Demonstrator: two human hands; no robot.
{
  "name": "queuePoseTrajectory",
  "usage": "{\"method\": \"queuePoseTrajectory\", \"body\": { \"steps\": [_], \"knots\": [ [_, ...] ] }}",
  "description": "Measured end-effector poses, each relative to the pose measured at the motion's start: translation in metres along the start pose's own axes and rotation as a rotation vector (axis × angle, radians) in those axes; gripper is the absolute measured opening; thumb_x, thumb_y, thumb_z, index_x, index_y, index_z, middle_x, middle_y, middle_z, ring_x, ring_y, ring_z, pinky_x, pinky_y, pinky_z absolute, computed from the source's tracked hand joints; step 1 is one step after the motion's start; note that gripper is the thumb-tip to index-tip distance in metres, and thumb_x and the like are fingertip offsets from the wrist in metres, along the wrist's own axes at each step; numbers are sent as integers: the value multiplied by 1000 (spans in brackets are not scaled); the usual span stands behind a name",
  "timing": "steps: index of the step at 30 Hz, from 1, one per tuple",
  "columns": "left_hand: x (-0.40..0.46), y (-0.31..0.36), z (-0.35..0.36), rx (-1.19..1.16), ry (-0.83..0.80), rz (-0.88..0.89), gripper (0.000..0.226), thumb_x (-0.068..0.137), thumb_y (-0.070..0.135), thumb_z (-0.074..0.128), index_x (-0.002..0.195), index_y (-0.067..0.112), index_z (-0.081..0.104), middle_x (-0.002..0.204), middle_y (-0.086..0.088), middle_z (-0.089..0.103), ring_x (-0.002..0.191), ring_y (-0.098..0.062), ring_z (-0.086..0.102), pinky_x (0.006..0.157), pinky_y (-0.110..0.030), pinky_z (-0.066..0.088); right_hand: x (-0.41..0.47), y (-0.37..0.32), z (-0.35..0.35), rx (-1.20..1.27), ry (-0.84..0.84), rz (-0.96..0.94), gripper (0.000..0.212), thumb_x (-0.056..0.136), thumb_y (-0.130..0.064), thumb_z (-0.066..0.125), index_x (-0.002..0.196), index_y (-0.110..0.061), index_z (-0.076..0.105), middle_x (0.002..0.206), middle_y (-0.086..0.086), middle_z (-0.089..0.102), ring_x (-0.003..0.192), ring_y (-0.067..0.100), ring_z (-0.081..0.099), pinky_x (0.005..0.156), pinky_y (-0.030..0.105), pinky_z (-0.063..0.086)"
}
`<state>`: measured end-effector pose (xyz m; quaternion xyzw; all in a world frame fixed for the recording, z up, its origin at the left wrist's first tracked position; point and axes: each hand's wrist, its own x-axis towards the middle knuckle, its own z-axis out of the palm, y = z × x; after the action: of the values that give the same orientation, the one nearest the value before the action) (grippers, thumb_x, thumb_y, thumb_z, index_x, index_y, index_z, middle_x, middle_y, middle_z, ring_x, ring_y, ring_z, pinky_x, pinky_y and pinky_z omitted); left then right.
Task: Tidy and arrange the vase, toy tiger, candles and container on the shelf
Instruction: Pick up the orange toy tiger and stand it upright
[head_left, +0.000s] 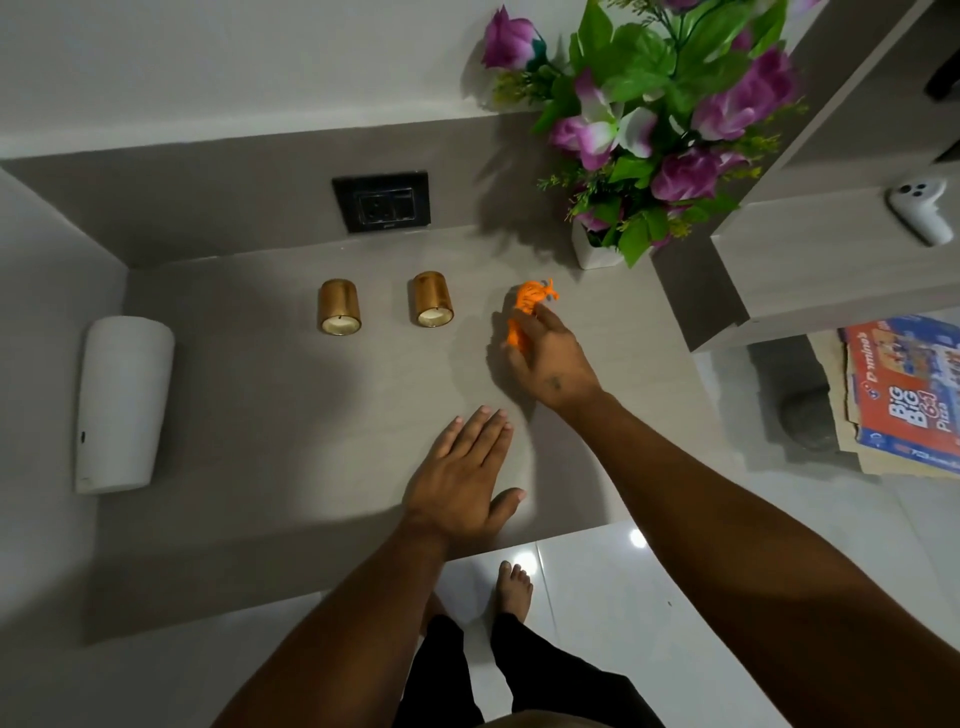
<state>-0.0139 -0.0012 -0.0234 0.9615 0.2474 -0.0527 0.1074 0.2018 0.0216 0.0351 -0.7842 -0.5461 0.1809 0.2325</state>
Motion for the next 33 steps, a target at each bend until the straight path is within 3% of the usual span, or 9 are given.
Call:
{"method": "queuePoseTrajectory", "body": {
  "steps": [3,7,11,16,22,27,33],
  "knots": [
    [0,0,0,-5,-2,-3,83,98,67,14,161,14,5,171,-4,6,158,-22,-2,128,-46,9,5,5,0,69,73,48,45,102,-32,46,145,-17,46,146,21,44,124,39,51,99,41,45],
    [2,-1,0,1,-6,3,82,98,66,15,161,14,8,171,-5,10,158,-22,2,128,-46,11,10,14,2,108,99,61,42,101,-13,42,142,-18,48,133,15,55,115,33,54,97,41,46],
    [3,-2,2,8,-15,5,82,99,67,15,161,14,10,171,-6,12,158,-23,4,128,-46,10,25,10,4,191,59,200,38,103,-22,38,138,-25,51,116,3,57,105,20,52,91,35,43],
    [3,-2,3,11,9,-2,82,100,68,21,160,13,13,170,-6,18,158,-23,8,128,-43,9,39,6,5,77,103,158,43,99,-11,39,140,-20,47,116,14,60,102,33,58,86,44,49],
    [2,-1,2,-9,30,-4,81,99,66,23,160,14,14,169,-6,20,157,-23,11,127,-45,15,41,6,4,127,110,183,37,97,-14,36,131,-17,54,110,16,60,98,38,58,85,49,50],
    [2,-1,2,-10,30,-5,81,99,66,25,160,14,15,170,-5,18,158,-22,8,128,-45,15,40,7,2,48,130,150,36,96,-4,41,129,-14,54,108,15,63,96,35,60,83,46,51],
    [3,-1,2,-1,14,-7,81,99,67,22,160,14,14,170,-5,17,158,-22,8,128,-44,13,38,4,-2,90,123,174,42,93,-2,42,131,-11,58,126,12,60,114,30,56,97,42,47]
  ]
}}
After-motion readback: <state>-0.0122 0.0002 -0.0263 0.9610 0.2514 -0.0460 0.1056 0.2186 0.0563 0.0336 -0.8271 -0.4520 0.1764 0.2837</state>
